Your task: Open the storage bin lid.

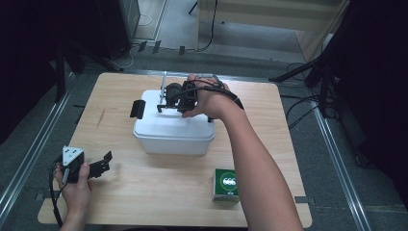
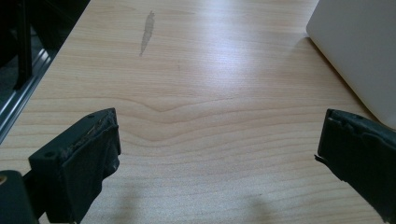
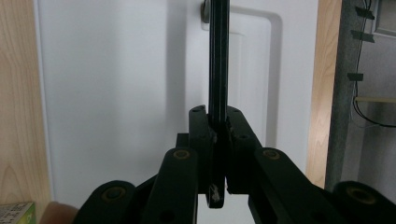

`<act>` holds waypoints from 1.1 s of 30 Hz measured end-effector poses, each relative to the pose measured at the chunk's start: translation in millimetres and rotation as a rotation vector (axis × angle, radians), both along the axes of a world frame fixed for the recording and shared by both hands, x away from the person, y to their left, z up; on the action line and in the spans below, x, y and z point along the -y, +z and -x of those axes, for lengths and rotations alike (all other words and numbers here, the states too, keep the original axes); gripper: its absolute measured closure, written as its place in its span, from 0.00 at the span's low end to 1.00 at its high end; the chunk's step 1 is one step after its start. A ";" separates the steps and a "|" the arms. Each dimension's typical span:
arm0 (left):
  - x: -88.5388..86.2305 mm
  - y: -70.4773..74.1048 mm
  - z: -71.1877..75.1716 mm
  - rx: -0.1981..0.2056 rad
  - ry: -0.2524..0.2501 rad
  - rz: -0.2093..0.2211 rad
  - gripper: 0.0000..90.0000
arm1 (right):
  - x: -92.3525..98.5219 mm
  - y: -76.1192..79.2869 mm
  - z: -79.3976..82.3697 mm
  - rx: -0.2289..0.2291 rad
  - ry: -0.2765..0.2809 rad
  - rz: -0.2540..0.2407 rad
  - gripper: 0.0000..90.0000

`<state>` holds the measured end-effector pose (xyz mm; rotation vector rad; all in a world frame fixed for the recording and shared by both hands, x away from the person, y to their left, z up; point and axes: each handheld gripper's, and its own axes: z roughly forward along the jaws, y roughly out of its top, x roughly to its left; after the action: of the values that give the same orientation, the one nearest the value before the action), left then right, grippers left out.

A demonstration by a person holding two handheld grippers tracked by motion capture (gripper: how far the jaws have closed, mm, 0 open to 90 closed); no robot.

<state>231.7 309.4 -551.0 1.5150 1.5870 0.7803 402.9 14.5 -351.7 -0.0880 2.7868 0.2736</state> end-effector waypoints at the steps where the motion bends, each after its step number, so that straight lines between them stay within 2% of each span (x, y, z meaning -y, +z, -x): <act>1: 0.0 0.0 0.1 0.000 0.001 0.000 0.00 | 0.0 -0.3 -0.1 0.002 0.016 -0.002 0.94; 9: -0.7 0.1 0.1 -0.001 -0.001 0.004 0.00 | 1.9 1.8 0.2 -0.002 0.017 -0.026 0.95; 11: -0.8 0.1 0.2 -0.001 -0.002 0.005 0.00 | 1.5 3.4 -0.3 -0.004 0.035 -0.036 0.95; 12: -0.9 0.2 0.2 -0.001 -0.002 0.006 0.00 | 1.7 4.9 1.2 -0.002 0.019 -0.033 0.95; 15: -0.9 0.2 0.2 -0.001 -0.002 0.006 0.00 | 1.9 8.2 1.8 0.004 0.023 -0.038 0.95; 17: -0.9 0.1 0.1 0.000 -0.002 0.006 0.00 | 1.9 11.9 1.4 0.012 0.047 -0.046 0.95; 20: -0.5 -0.1 -0.2 0.003 0.001 0.009 0.00 | 3.2 17.8 4.2 0.016 0.031 -0.052 0.95; 21: -0.5 -0.1 -0.2 0.004 0.002 0.009 0.00 | 3.6 20.2 4.0 0.022 0.045 -0.060 0.95; 28: -1.0 0.1 0.2 -0.002 -0.005 0.002 0.00 | 10.4 32.9 7.7 0.040 0.034 -0.067 0.95; 29: -0.7 0.0 0.0 0.001 -0.003 0.005 0.00 | 11.4 34.4 6.8 0.041 0.050 -0.072 0.95; 30: -0.4 0.0 0.0 0.001 -0.001 0.008 0.00 | 13.1 36.3 8.1 0.042 0.032 -0.071 0.95; 33: -0.7 0.2 0.3 -0.001 -0.001 0.004 0.00 | 17.6 40.6 7.7 0.055 0.035 -0.075 0.95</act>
<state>231.4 310.1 -550.9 1.5127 1.5877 0.7758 395.2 -3.0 -311.1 -0.1240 2.7192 0.3788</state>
